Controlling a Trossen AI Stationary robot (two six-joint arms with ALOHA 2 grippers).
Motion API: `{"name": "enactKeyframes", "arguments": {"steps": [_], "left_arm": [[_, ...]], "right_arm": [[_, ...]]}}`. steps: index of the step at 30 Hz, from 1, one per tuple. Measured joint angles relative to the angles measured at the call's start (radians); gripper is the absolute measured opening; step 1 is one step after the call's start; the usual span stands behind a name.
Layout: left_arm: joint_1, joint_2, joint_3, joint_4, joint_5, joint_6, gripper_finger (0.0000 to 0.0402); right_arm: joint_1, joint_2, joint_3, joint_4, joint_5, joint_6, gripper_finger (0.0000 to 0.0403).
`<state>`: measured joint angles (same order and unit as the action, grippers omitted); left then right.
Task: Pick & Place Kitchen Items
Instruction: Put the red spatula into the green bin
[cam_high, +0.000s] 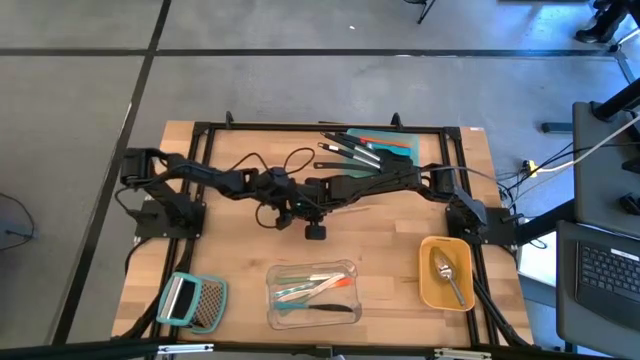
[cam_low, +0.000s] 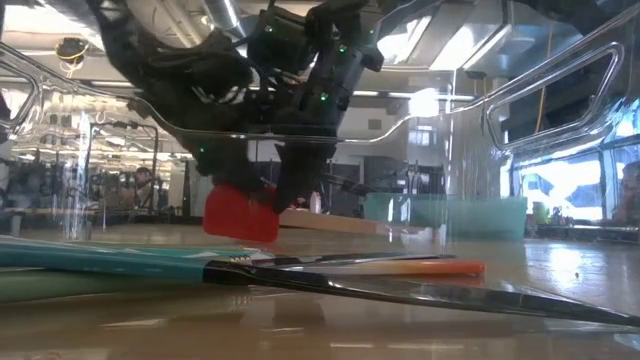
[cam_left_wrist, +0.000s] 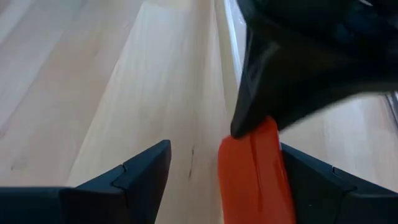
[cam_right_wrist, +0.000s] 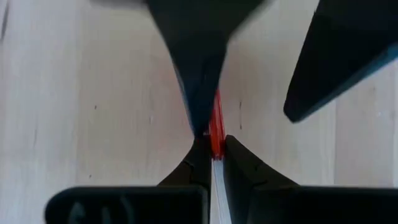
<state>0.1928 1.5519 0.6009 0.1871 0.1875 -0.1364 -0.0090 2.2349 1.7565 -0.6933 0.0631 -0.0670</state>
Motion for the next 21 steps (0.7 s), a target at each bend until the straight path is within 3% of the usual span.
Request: {"name": "enactKeyframes", "arguments": {"steps": [15, 21], "left_arm": [[-0.009, 0.05, -0.003, -0.077, 0.013, -0.051, 0.027], [-0.014, 0.05, -0.005, -0.053, -0.076, -0.065, 0.0268]], "right_arm": [[-0.003, -0.002, -0.018, 0.004, 0.03, 0.03, 0.0016], [-0.003, -0.002, -0.019, 0.006, -0.001, 0.03, 0.0016]]}}
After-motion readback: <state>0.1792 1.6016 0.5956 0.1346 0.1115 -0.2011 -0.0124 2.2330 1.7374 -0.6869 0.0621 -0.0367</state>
